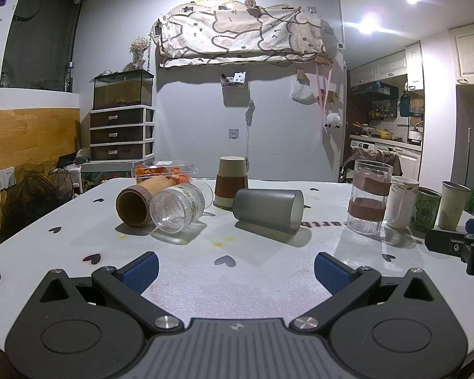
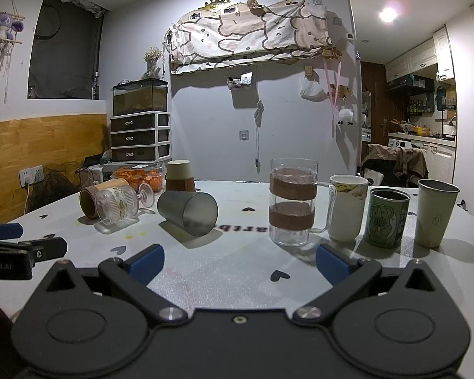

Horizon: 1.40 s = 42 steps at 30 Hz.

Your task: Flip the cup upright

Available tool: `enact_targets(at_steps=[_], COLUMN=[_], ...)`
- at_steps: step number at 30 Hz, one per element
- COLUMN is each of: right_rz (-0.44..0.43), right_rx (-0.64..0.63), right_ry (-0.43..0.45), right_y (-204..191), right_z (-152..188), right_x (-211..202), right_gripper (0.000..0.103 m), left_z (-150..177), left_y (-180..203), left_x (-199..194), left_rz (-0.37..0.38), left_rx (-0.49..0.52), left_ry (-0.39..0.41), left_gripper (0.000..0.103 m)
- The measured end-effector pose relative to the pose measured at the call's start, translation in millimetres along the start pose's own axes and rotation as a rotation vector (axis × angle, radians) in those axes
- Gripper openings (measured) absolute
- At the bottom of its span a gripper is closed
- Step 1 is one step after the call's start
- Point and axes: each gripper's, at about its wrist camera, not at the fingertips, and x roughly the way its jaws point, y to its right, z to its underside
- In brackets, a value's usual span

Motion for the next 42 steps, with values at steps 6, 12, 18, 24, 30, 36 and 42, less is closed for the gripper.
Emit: enact_targets(at_steps=[6, 12, 18, 24, 30, 36, 42], right_rz=[-0.001, 0.0, 0.0, 0.0, 0.0, 0.001, 0.001], right_rx=[0.0, 0.001, 0.001, 0.001, 0.002, 0.001, 0.003], right_ry=[0.0, 0.0, 0.0, 0.001, 0.001, 0.002, 0.002], right_y=[-0.2, -0.1, 0.2, 0.4, 0.5, 6.0, 2.9], right_z=[-0.1, -0.1, -0.3, -0.6, -0.9, 0.4, -0.7], right_x=[-0.3, -0.3, -0.5, -0.7, -1.1, -2.5, -1.7], right_gripper=[0.103, 0.103, 0.103, 0.103, 0.103, 0.103, 0.103], left_z=[-0.1, 0.0, -0.1, -0.2, -0.2, 2.2, 1.8], left_y=[-0.1, 0.7, 0.2, -0.1, 0.1, 4.4, 3.9], left_x=[0.1, -0.2, -0.1, 0.0, 0.0, 3.8, 3.6], left_rz=[0.0, 0.0, 0.0, 0.0, 0.0, 0.001, -0.002], left_rx=[0.0, 0.0, 0.0, 0.0, 0.001, 0.002, -0.005], left_ry=[0.0, 0.0, -0.001, -0.001, -0.001, 0.001, 0.002], left_gripper=[0.103, 0.103, 0.103, 0.103, 0.103, 0.103, 0.103])
